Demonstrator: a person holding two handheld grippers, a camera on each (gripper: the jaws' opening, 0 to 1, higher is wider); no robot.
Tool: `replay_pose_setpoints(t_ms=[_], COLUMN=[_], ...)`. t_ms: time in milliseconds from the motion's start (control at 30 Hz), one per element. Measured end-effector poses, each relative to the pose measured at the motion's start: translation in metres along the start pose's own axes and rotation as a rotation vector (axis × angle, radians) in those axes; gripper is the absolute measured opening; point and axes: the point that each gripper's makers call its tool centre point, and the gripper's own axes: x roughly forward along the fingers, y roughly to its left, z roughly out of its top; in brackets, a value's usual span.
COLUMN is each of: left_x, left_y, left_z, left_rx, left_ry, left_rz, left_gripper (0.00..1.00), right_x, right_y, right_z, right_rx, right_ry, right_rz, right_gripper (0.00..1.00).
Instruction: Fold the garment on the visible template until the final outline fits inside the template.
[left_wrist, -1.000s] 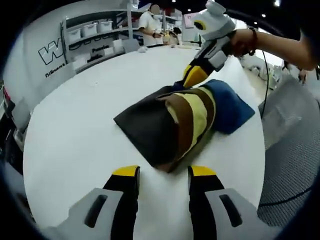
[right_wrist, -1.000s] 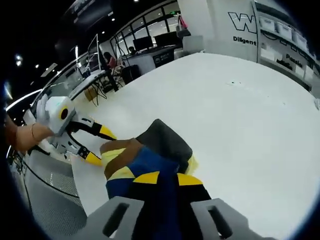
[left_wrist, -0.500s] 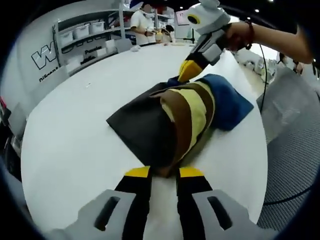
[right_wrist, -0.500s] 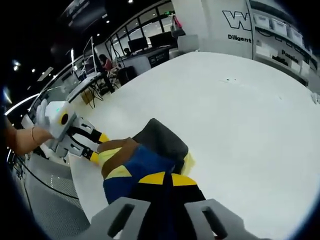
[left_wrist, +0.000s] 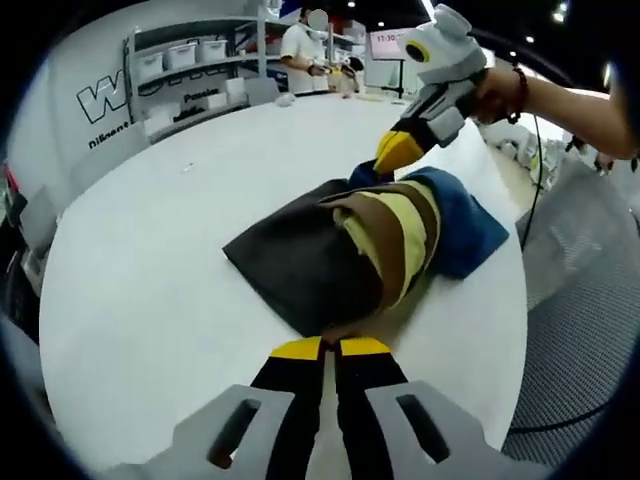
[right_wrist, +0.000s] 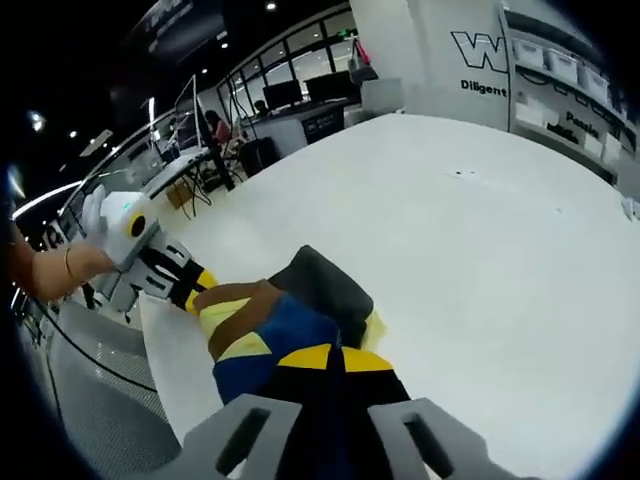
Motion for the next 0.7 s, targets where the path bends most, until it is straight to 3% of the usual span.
replay_pose_setpoints(t_ms=[467, 700], left_x=[-0.032, -0.051], left_y=[-0.003, 0.002], left_z=[0.024, 0.046], left_rx=[-0.036, -0.063], left_ry=[-0.057, -0.102], left_rz=[0.039, 0.073], left_gripper=[0.02, 0.01], right_x=[-0.03, -0.052], right_y=[-0.006, -0.009], right_z=[0.017, 0.028], right_rx=[-0.029, -0.018], right_ry=[-0.081, -0.123], right_rz=[-0.057, -0.098], right_gripper=[0.0, 0.0])
